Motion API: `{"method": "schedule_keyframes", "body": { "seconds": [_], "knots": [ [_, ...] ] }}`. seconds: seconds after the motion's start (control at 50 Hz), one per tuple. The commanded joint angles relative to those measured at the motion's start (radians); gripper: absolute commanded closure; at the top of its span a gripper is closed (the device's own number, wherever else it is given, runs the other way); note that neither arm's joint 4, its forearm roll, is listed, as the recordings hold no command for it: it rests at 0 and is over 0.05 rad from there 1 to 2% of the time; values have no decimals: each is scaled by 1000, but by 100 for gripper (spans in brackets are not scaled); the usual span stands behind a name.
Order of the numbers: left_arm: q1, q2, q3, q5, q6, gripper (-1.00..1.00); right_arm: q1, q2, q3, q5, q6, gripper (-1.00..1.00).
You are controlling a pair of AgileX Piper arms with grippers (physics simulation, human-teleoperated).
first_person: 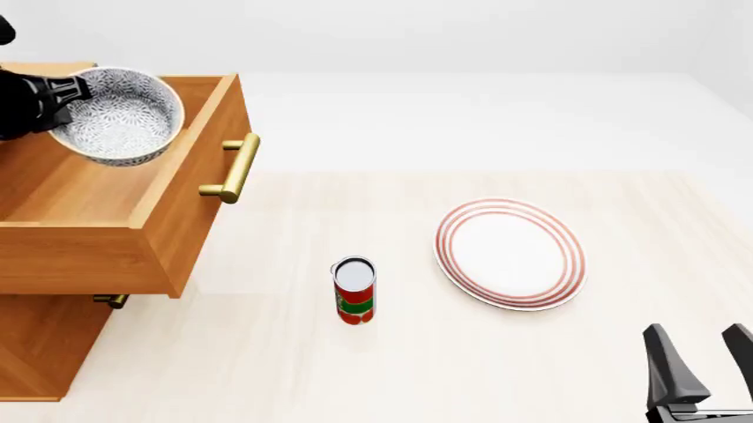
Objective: Put the bowl in the top drawer of the cabinet.
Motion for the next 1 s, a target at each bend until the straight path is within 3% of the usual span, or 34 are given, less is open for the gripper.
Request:
{"method": "schedule_keyframes", "body": {
  "seconds": [0.02,1.0],
  "knots": [
    [3,5,6,-12,5,100,0,0,0,0,0,-100],
    [9,29,45,-51,11,100,0,0,0,0,0,-100]
  ]
}}
